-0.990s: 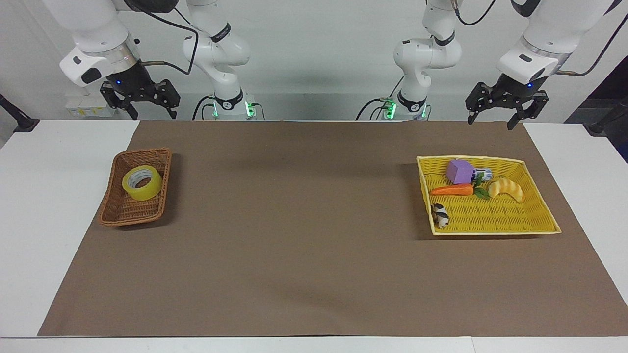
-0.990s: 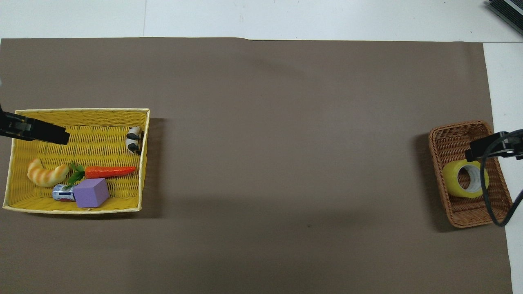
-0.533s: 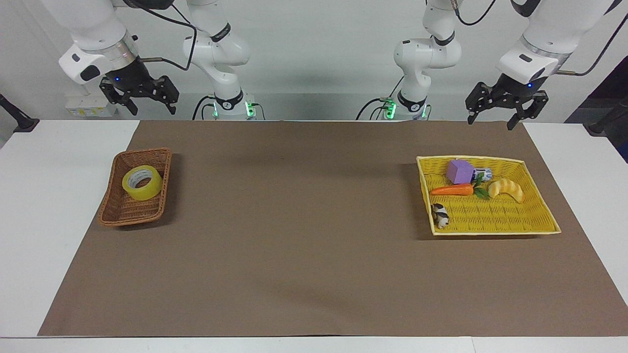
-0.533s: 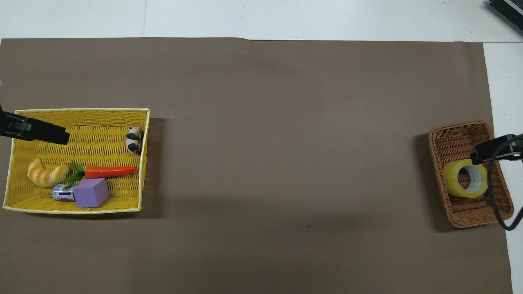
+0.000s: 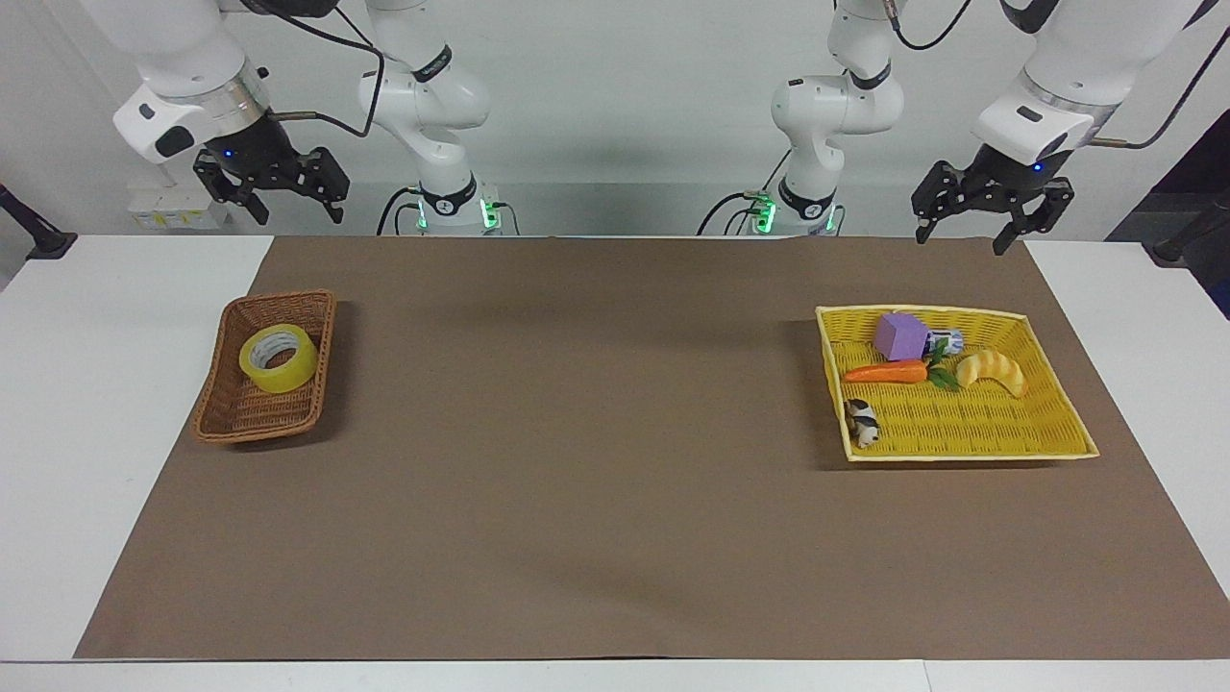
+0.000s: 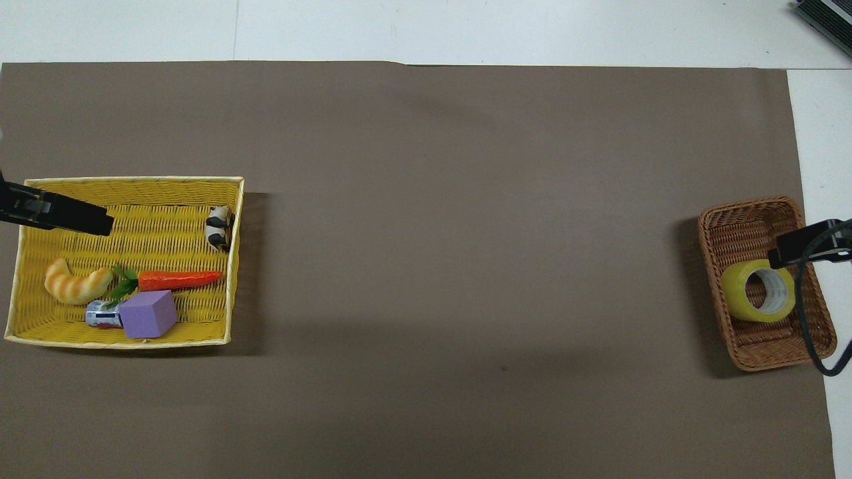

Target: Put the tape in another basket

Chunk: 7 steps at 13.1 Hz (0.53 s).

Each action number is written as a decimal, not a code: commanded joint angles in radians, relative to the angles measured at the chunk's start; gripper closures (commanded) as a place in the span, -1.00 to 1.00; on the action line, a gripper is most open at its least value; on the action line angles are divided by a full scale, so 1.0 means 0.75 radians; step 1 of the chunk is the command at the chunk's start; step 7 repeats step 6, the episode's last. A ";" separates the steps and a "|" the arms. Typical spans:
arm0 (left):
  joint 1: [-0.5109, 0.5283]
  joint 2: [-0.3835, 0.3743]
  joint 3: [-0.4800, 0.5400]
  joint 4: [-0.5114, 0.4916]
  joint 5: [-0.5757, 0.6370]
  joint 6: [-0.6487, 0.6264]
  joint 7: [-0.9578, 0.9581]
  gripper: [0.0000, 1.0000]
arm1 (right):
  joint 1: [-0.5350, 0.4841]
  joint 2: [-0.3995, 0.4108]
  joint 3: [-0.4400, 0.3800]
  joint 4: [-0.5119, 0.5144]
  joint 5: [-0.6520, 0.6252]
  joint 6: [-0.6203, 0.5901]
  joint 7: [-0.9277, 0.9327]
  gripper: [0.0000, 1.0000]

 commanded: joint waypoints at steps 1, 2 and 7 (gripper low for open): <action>0.015 -0.035 -0.007 -0.044 0.006 0.015 -0.005 -1.00 | -0.012 -0.024 0.005 -0.020 0.003 -0.012 -0.034 -1.00; 0.015 -0.035 -0.009 -0.044 0.006 0.015 -0.005 -1.00 | -0.012 -0.024 0.005 -0.020 0.003 -0.010 -0.036 -1.00; 0.015 -0.033 -0.007 -0.040 0.006 0.025 -0.005 -1.00 | -0.012 -0.028 0.007 -0.022 0.003 -0.010 -0.048 -1.00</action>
